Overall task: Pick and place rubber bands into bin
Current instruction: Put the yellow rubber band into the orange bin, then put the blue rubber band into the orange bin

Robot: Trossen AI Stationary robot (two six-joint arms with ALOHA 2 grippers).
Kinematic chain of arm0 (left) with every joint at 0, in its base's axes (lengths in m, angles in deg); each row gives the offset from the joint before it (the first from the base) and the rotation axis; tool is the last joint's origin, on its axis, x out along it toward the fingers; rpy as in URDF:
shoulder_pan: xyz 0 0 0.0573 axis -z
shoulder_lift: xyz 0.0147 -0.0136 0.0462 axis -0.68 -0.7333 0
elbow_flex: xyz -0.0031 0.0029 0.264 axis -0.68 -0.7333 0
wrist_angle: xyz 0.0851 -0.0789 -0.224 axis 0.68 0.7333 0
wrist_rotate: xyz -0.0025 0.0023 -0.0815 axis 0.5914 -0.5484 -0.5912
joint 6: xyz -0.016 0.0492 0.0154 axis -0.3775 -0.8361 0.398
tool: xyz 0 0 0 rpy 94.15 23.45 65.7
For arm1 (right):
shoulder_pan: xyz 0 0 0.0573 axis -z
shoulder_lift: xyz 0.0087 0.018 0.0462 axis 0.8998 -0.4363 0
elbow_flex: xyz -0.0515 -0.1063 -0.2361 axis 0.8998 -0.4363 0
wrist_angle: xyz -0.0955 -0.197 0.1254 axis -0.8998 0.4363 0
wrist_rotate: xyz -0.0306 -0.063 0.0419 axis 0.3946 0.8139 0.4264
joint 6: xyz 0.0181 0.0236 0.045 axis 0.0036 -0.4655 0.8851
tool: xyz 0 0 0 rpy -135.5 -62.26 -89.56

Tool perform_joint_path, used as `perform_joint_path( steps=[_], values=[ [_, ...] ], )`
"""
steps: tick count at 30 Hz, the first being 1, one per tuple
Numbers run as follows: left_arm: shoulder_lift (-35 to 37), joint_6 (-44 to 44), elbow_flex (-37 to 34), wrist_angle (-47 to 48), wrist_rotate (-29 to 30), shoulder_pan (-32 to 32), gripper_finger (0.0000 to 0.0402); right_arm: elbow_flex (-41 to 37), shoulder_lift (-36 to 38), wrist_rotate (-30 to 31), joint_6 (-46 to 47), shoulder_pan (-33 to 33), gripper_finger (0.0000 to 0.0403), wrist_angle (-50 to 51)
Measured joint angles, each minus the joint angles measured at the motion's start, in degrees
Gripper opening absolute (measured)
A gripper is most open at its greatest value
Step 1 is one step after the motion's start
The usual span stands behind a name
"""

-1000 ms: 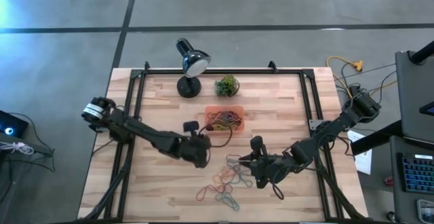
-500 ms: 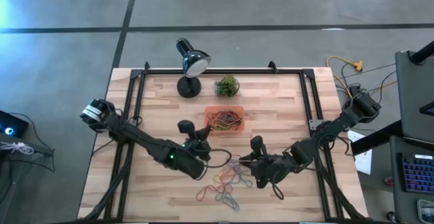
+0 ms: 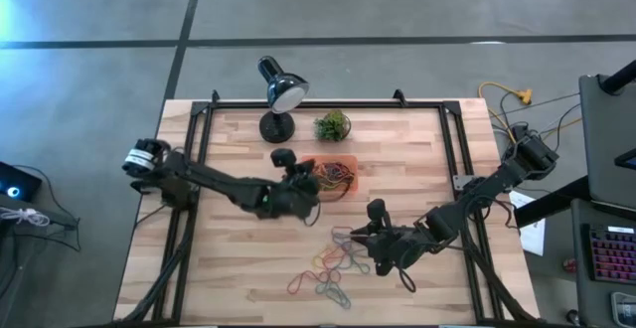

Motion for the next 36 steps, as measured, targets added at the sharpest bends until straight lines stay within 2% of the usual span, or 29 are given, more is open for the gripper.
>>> perform_joint_path(
  steps=[9,11,16,19,28,36],
  values=[
    [0.0,3.3,-1.03,0.01,-19.56,-7.51,0.0,0.0,0.0,0.02,-0.01,0.0,0.0056,0.65],
    [0.0,4.1,-1.19,0.04,-22.35,-8.81,0.0,0.0,0.0,0.01,0.01,0.0,0.0056,0.67],
    [-0.5,4.59,-1.43,0.19,-23.67,-9.9,0.0,0.0,0.0,0.0,0.25,0.0,0.0056,0.69],
    [-0.55,4.22,-1.48,0.04,-26.84,-9.89,0.001,0.0,0.0,0.0,0.25,0.0,0.0056,0.74],
    [-2.01,4.42,-1.34,0.19,-26.12,-9.93,0.0077,0.0,0.0,0.01,0.47,0.0,0.0056,0.9],
    [-0.46,4.88,-1.34,0.02,-26.97,-9.32,0.0086,0.0,0.0,0.0,1.07,0.0,0.0056,1.36]
  ],
)
